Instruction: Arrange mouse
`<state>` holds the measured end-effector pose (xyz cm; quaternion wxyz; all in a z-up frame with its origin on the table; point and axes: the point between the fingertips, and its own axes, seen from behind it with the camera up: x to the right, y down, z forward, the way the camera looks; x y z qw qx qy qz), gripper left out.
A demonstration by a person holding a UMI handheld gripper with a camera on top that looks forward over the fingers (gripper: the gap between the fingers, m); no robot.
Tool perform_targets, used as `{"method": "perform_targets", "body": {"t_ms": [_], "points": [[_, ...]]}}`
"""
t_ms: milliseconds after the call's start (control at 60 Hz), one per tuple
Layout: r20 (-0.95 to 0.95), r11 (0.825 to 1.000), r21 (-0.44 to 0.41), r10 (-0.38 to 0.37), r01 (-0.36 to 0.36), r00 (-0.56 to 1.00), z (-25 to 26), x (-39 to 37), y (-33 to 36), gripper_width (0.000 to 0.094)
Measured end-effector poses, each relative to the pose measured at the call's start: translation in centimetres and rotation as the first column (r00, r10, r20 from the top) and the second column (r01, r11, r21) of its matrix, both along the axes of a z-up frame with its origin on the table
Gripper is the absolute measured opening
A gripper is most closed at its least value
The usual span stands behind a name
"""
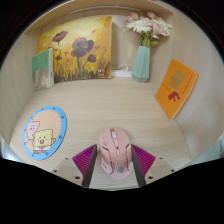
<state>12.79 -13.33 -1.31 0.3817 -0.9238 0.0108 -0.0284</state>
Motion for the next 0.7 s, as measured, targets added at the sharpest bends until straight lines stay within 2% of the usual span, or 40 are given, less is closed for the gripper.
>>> {"method": "perform_targets", "body": {"t_ms": [67, 183, 283, 433, 500, 583, 700], "points": [[-0.004, 1.0, 0.005, -0.01, 0.01, 1.0, -0.1, 0.0, 0.1, 0.0545], [0.004, 1.0, -0.008, -0.019, 0.019, 1.0, -0.3, 0.1, 0.0, 0.0474], [0.002, 0.997, -0.056, -0.048, 0.048, 0.999, -0.4, 0.2, -0.1, 0.039], [-0.014, 0.99, -0.089, -0.109, 0.107, 0.994, 1.5, 0.0, 0.2, 0.0357], [-0.01, 0.991, -0.034, -0.13, 0.129, 0.992, 5.5, 0.0, 1.5, 0.0358], [-0.015, 0.989, 0.076, -0.126, 0.127, 0.992, 12.2, -1.2, 3.9, 0.0359], [-0.004, 0.969, 0.227, -0.099, 0.097, 0.995, 22.0, -4.0, 7.1, 0.0359]]}}
